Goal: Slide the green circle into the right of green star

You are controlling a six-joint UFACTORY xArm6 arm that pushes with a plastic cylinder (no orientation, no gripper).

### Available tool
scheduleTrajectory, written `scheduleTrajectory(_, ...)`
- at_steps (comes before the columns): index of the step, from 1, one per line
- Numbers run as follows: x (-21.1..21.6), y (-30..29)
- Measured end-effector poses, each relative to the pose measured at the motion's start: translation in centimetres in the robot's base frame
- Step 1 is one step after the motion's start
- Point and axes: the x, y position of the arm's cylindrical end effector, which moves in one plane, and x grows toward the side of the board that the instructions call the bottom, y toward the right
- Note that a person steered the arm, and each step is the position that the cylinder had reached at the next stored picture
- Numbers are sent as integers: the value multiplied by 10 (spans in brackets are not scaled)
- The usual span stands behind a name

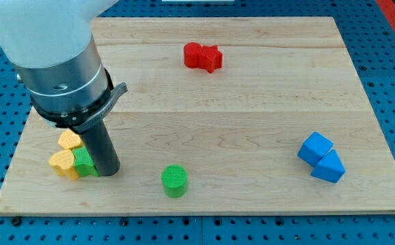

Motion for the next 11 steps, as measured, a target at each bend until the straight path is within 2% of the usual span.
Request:
scheduleTrajectory(1, -21, 33)
scheduleTrajectory(2, -22, 122)
scheduleTrajectory(3, 44, 158)
scheduleTrajectory(4, 61, 143)
scheduleTrajectory(5, 9, 121)
scheduleTrajectory(6, -14, 86)
scheduleTrajectory(7, -2, 127)
scheduleTrajectory(8, 37, 131)
scheduleTrajectory(9, 35, 71)
scheduleTrajectory(10, -2, 20)
scheduleTrajectory(11, -25, -1)
